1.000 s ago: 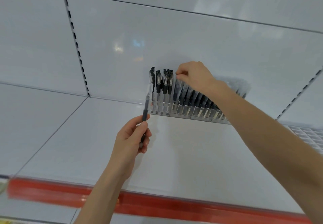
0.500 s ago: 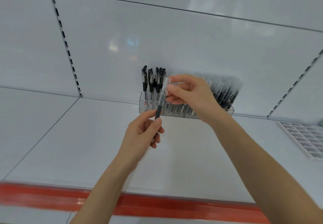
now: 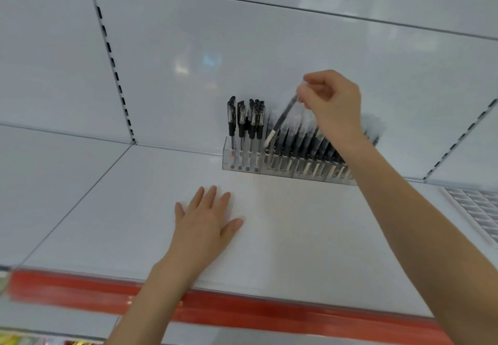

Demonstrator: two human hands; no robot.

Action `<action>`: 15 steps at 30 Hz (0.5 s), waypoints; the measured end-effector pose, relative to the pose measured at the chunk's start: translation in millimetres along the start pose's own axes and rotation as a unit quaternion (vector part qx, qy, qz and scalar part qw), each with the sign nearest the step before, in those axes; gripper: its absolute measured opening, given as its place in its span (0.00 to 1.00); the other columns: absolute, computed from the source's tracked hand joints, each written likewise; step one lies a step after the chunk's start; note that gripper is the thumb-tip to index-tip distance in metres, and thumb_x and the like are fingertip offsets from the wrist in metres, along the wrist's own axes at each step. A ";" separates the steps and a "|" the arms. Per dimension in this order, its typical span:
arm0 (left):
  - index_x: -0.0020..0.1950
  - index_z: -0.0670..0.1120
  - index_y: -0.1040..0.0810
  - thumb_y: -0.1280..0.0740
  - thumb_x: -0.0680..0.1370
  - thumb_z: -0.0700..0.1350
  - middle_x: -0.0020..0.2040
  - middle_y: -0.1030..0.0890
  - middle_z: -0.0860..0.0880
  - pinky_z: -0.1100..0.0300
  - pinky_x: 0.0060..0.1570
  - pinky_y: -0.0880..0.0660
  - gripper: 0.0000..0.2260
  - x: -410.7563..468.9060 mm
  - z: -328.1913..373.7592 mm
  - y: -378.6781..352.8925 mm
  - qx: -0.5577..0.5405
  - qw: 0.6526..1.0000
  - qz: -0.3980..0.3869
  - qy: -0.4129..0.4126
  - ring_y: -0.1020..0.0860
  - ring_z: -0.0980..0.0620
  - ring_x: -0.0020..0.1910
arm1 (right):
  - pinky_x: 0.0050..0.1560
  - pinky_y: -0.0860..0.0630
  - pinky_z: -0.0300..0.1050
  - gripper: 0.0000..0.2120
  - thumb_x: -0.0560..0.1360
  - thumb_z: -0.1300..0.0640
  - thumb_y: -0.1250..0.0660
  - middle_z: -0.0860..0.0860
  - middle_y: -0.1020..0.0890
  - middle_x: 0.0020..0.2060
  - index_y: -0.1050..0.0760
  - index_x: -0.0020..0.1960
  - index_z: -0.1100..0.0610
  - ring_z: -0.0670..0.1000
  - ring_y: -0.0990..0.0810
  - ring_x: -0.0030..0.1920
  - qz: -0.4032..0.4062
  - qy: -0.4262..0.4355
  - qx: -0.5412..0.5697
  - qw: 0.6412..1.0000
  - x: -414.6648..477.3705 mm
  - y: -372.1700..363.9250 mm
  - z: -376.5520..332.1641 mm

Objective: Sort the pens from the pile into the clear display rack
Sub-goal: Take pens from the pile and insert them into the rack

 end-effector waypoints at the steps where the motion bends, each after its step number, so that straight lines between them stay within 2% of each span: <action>1: 0.73 0.52 0.43 0.51 0.78 0.62 0.76 0.46 0.48 0.41 0.69 0.46 0.26 0.2 -1.9 -4.9 0.025 0.999 -0.018 0.005 0.50 0.47 0.76 | 0.52 0.21 0.42 0.09 0.73 0.62 0.33 0.49 0.19 0.43 0.23 0.54 0.60 0.45 0.20 0.43 -0.003 0.012 -0.020 1.000 1.7 -4.3 0.8; 5: 0.72 0.55 0.43 0.66 0.69 0.68 0.76 0.47 0.49 0.40 0.69 0.47 0.37 -1.0 -2.8 -10.6 0.045 0.998 -0.047 0.010 0.51 0.46 0.76 | 0.51 0.26 0.29 0.10 0.75 0.61 0.35 0.47 0.21 0.43 0.23 0.56 0.59 0.41 0.23 0.43 -0.033 0.054 -0.067 0.996 -0.3 -19.9 1.9; 7: 0.73 0.54 0.44 0.59 0.75 0.66 0.77 0.49 0.49 0.41 0.70 0.49 0.30 -0.5 -3.6 -10.3 0.048 0.998 -0.049 0.013 0.53 0.46 0.76 | 0.50 0.26 0.30 0.10 0.75 0.61 0.35 0.47 0.20 0.42 0.22 0.55 0.60 0.44 0.22 0.43 -0.042 0.069 -0.082 0.993 0.5 -21.2 -2.3; 9: 0.73 0.54 0.44 0.53 0.79 0.61 0.77 0.49 0.49 0.41 0.70 0.49 0.24 -0.3 -2.2 -9.2 0.047 0.998 -0.040 0.010 0.53 0.46 0.76 | 0.52 0.24 0.38 0.09 0.75 0.61 0.34 0.49 0.20 0.41 0.22 0.54 0.61 0.50 0.20 0.44 -0.061 0.079 -0.098 0.990 1.3 -23.3 -3.8; 12: 0.73 0.54 0.43 0.55 0.78 0.63 0.77 0.48 0.49 0.41 0.69 0.48 0.25 -0.3 -3.0 -9.4 0.045 0.998 -0.037 0.014 0.52 0.46 0.76 | 0.54 0.24 0.44 0.08 0.75 0.62 0.35 0.53 0.18 0.41 0.21 0.52 0.63 0.54 0.19 0.45 -0.108 0.088 -0.139 0.980 -3.0 -32.0 -0.7; 15: 0.72 0.54 0.42 0.56 0.78 0.62 0.77 0.47 0.49 0.41 0.70 0.48 0.25 -1.2 -3.1 -9.3 0.048 0.998 -0.037 0.012 0.52 0.46 0.76 | 0.52 0.26 0.41 0.08 0.76 0.62 0.37 0.55 0.18 0.42 0.21 0.50 0.64 0.52 0.21 0.43 -0.135 0.087 -0.172 0.972 -7.4 -38.9 2.5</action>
Point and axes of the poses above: each hand's wrist, its own x-axis towards the middle knuckle, its own y-axis out of the back of the hand, z = x × y, the point moved 6 cm from there along x, towards the middle knuckle
